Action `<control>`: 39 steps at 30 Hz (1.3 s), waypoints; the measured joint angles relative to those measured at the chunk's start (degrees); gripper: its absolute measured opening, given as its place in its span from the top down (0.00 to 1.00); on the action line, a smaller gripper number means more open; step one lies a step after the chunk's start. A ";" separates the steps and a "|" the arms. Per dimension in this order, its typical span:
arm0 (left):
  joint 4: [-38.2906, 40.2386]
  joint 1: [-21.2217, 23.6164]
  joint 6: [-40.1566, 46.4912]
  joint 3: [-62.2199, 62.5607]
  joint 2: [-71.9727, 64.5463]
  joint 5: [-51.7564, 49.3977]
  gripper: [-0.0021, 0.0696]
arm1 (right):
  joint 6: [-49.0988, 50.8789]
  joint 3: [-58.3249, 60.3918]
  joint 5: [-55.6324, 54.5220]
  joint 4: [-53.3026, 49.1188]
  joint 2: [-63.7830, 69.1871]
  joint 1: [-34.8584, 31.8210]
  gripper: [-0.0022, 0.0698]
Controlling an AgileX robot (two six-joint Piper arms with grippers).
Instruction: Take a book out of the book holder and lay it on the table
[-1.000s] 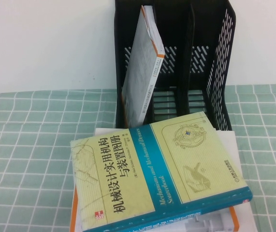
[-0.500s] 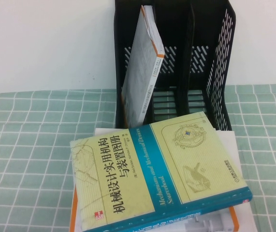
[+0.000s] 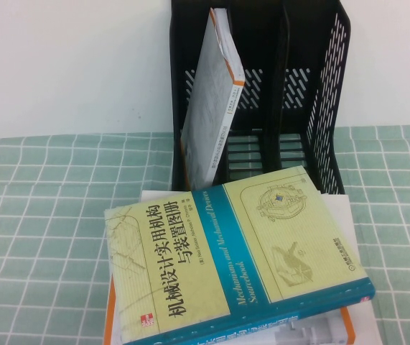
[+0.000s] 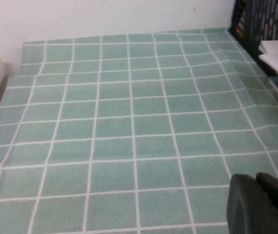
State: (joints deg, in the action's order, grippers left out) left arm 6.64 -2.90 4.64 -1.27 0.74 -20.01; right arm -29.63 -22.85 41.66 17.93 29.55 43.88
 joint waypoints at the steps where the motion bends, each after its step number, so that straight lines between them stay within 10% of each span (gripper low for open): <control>1: -0.14 -0.50 -0.14 0.00 0.00 0.00 0.97 | 0.00 0.00 0.00 0.00 0.00 0.00 0.97; 39: 0.49 -2.19 -5.17 0.00 0.00 0.00 0.97 | 0.00 0.00 -1.27 -7.47 -2.83 -0.90 0.97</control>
State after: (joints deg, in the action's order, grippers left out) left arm 7.13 -5.09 -0.54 -1.27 0.74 -20.01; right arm -29.63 -22.85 40.39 10.46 26.72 42.99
